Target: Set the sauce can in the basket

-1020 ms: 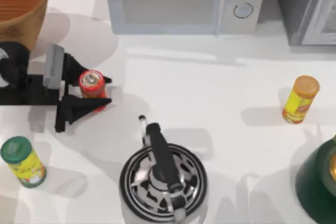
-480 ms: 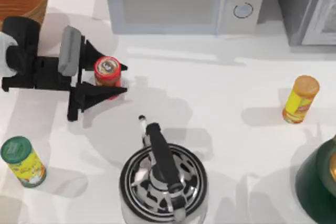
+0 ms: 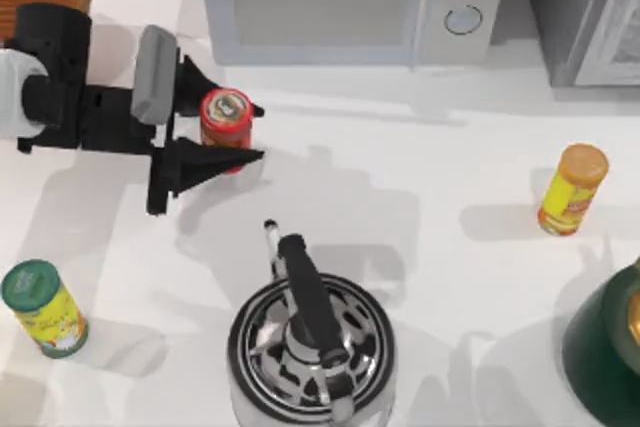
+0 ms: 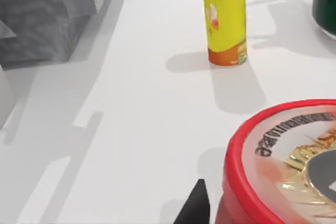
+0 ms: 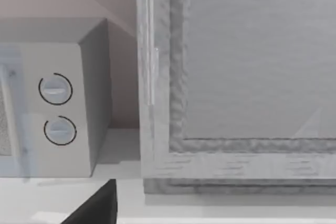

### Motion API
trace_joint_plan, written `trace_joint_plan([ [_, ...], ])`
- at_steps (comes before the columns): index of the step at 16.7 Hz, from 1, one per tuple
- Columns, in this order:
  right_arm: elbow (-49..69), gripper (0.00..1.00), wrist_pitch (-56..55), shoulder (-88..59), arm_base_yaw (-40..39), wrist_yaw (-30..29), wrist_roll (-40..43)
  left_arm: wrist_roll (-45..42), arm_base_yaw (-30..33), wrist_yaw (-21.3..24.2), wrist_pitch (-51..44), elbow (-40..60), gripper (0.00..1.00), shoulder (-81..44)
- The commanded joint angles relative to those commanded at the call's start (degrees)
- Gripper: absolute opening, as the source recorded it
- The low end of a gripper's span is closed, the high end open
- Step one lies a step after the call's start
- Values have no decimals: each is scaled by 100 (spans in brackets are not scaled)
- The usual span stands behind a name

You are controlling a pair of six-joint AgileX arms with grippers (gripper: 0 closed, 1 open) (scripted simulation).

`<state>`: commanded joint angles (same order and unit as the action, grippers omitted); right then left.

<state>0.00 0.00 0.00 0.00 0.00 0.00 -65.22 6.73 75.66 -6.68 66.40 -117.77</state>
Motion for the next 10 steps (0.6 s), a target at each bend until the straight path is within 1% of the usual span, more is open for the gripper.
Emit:
trace_joint_plan([
  [4,0,100,0,0,0,0,0,450,82,-17,213,42,0,146],
  [10,0,100,0,0,0,0,0,1111,-204,-104,502,319,0,260],
])
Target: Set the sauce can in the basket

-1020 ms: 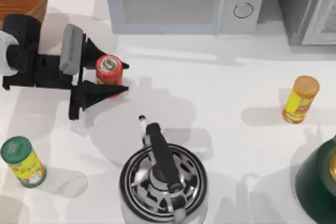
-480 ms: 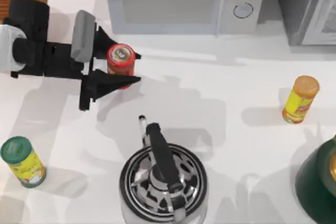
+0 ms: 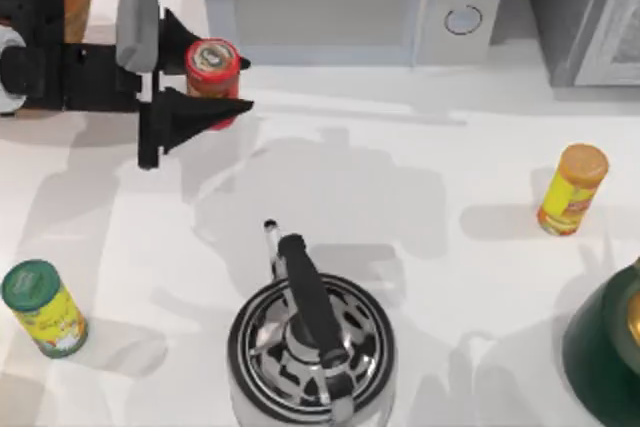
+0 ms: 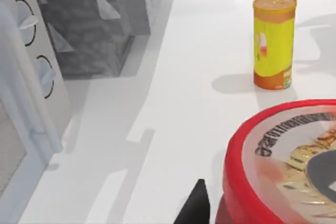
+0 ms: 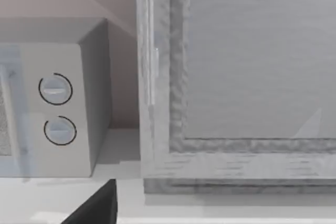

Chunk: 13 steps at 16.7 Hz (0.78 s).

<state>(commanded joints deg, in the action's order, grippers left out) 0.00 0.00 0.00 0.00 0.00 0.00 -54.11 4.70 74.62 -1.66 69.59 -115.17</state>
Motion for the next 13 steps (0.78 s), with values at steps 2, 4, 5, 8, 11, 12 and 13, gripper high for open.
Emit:
trace_joint_plan([
  [2,0,100,0,0,0,0,0,236,-158,-42,53,111,0,-21],
  [4,0,100,0,0,0,0,0,481,-349,-94,82,229,0,-73],
  [5,0,100,0,0,0,0,0,600,-454,-114,94,301,0,-102],
  [8,0,100,0,0,0,0,0,933,-778,-127,133,574,0,-179],
  [11,0,100,0,0,0,0,0,1232,-1081,-66,184,906,0,-248],
  [12,0,100,0,0,0,0,0,1326,-1183,-37,201,1022,0,-277],
  [13,0,100,0,0,0,0,0,1423,-1293,-8,214,1145,0,-308],
])
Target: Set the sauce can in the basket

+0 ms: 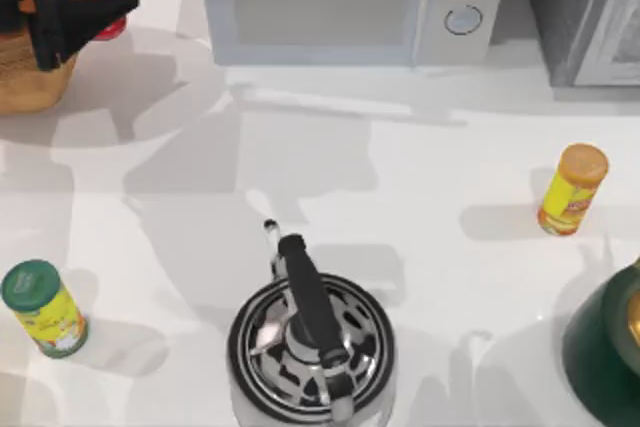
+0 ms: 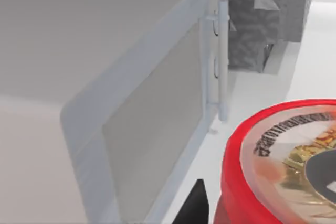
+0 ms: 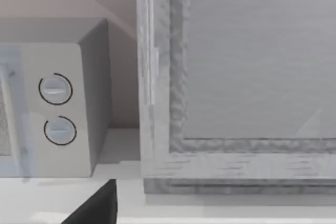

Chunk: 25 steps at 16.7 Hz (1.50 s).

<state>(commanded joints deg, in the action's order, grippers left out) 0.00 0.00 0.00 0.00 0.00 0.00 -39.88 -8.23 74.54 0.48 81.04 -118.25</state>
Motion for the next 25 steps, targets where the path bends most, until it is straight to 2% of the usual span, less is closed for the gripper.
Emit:
trace_joint_plan([
  [12,0,100,0,0,0,0,0,1430,-2124,145,-295,1910,0,-480],
  [20,0,100,0,0,0,0,0,1436,-2120,135,-271,1908,0,-467],
  [25,0,100,0,0,0,0,0,1700,-1910,-69,162,1904,0,-632],
])
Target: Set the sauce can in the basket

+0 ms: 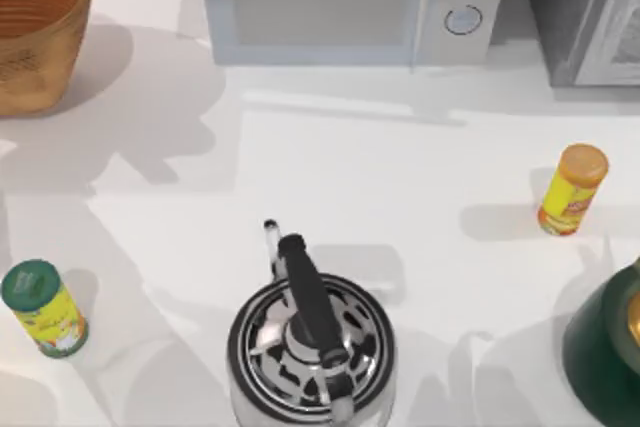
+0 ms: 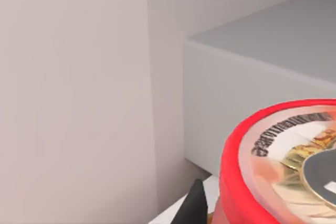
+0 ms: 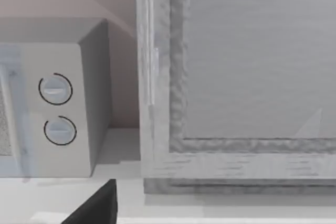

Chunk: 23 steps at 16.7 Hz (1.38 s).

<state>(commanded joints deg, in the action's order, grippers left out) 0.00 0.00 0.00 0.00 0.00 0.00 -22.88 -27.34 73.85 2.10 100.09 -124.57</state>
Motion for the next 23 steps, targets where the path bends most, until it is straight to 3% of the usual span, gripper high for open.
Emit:
trace_joint_plan([
  [13,0,100,0,0,0,0,0,529,431,-391,836,-21,0,-348],
  [23,0,100,0,0,0,0,0,529,431,-391,836,-21,75,-348],
])
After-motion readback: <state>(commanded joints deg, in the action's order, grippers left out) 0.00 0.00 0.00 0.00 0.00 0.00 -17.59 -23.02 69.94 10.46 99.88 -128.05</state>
